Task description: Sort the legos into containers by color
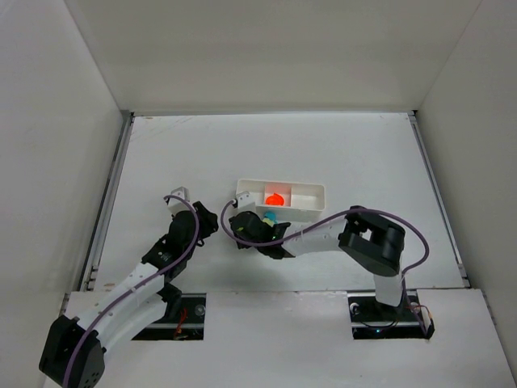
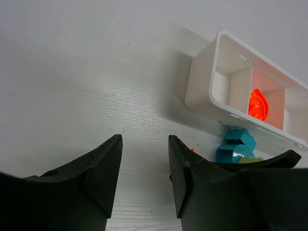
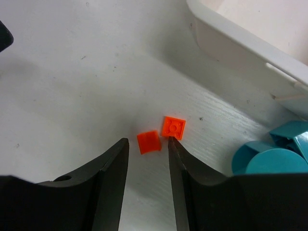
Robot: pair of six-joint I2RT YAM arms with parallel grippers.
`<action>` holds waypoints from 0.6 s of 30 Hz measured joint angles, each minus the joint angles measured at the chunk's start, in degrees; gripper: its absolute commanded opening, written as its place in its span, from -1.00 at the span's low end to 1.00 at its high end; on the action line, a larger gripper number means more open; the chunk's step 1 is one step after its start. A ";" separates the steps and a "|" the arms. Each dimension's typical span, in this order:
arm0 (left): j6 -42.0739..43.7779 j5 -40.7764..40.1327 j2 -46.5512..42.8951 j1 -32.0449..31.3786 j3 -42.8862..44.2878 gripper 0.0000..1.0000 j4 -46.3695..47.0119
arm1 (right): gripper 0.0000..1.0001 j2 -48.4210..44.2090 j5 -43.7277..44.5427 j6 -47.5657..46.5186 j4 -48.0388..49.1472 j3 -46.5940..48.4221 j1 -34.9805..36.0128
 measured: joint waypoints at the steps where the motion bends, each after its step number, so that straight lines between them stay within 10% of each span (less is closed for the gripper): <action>1: 0.00 0.00 0.00 0.00 0.00 -0.19 0.00 | -0.19 0.15 0.07 -0.11 -0.07 0.24 0.00; 9: -0.04 0.20 -1.09 1.53 -0.02 -0.20 -0.02 | -0.58 0.81 0.83 -0.72 -0.20 0.96 0.00; 18: -0.37 0.44 -3.10 3.30 -0.11 -0.21 -0.07 | -0.58 -5.27 0.96 -1.31 -1.16 -0.76 0.17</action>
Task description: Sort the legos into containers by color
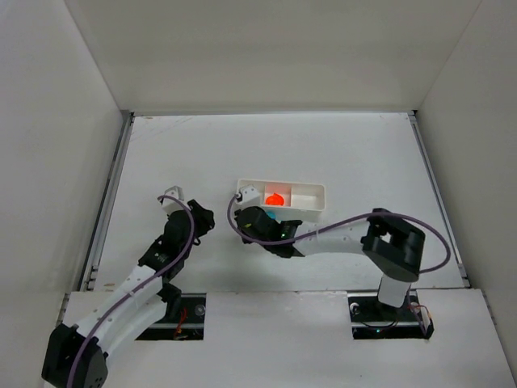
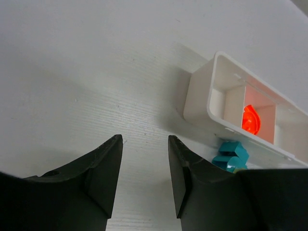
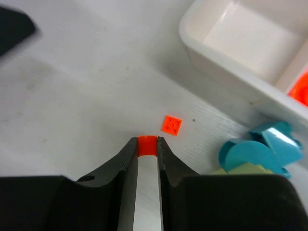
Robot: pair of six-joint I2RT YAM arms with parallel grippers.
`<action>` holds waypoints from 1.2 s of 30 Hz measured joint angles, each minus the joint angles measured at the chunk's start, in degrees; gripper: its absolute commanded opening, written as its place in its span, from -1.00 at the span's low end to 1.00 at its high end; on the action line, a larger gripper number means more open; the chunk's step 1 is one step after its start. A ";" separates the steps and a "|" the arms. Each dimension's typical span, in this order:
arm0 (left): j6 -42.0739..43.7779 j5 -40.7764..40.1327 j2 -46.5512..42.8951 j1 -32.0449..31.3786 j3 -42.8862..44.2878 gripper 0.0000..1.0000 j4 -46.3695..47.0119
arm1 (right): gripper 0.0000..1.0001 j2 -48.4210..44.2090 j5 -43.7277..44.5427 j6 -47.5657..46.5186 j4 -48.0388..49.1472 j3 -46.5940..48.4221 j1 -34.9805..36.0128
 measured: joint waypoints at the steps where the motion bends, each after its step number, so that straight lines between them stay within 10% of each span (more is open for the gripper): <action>1: 0.00 0.11 0.81 -0.55 0.02 -0.22 0.02 | -0.57 -2.40 0.00 -0.17 0.04 -0.72 -0.09; 15: -0.11 -1.22 15.72 -14.71 4.48 -0.25 0.52 | -0.55 -17.57 -0.26 -2.75 3.13 -8.81 -18.53; 24: 0.35 -5.97 27.65 -22.58 10.56 -0.26 1.27 | -0.03 -13.99 -1.11 -3.04 3.19 -8.92 -18.86; 36: 0.70 -13.53 36.94 -25.97 15.04 -0.39 1.99 | -0.01 -23.19 -1.38 -2.71 4.87 -16.74 -18.86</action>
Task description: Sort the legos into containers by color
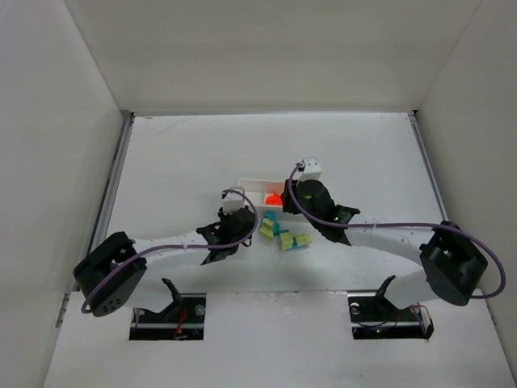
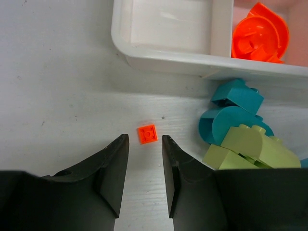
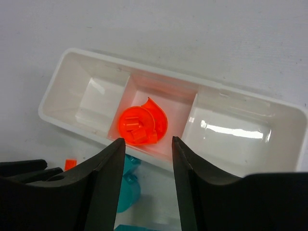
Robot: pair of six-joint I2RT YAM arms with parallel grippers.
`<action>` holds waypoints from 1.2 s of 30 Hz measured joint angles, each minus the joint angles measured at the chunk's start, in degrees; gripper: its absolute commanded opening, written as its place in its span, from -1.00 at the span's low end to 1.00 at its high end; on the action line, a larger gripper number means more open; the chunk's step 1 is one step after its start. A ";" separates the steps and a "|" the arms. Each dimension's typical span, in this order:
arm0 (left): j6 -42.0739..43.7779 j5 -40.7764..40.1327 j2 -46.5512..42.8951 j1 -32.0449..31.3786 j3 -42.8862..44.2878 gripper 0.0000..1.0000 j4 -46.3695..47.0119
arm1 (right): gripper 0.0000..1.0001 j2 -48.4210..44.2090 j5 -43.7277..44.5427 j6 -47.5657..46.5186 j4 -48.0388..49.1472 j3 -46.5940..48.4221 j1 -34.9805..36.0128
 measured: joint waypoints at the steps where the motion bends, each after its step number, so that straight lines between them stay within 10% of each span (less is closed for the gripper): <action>1: 0.04 -0.57 0.83 -0.13 0.31 -0.39 0.11 | -0.01 -1.01 0.00 0.04 0.44 -0.90 0.00; 24: -0.09 -4.17 11.28 -1.14 3.85 -0.76 2.03 | 0.00 -7.34 -0.61 1.33 5.16 -6.82 0.50; 36: 1.25 -5.88 -5.44 -0.61 5.95 -0.75 -3.52 | 0.00 -12.68 -0.59 3.13 5.60 -10.47 -4.50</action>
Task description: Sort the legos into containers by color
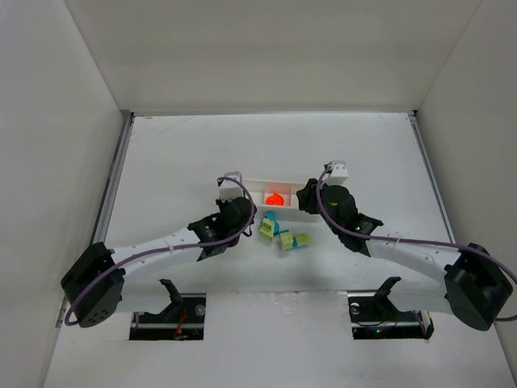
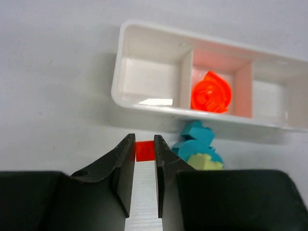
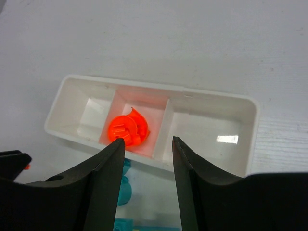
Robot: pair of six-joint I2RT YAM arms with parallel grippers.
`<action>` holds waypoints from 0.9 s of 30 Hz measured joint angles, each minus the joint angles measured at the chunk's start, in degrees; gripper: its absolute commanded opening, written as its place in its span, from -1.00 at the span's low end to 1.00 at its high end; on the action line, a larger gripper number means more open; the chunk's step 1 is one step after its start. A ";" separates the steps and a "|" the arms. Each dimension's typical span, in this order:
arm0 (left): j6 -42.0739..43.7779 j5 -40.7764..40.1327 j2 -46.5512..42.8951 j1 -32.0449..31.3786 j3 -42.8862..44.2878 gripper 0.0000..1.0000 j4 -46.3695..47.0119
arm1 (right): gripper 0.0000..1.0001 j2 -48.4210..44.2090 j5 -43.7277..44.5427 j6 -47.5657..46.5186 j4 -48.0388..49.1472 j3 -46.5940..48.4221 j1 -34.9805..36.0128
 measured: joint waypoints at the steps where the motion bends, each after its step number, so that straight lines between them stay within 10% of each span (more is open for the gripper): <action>1: 0.44 0.04 0.02 0.11 1.18 -0.74 -0.15 | 0.00 -0.11 0.00 0.46 0.00 -0.33 -0.52; 17: 5.27 10.16 23.45 3.65 21.40 -0.67 5.16 | 0.00 -4.31 0.02 2.58 -0.02 -2.29 -2.25; 27: 6.05 12.70 27.21 4.17 24.22 -0.29 5.97 | 0.00 -4.94 0.28 2.10 -0.07 -2.29 -2.25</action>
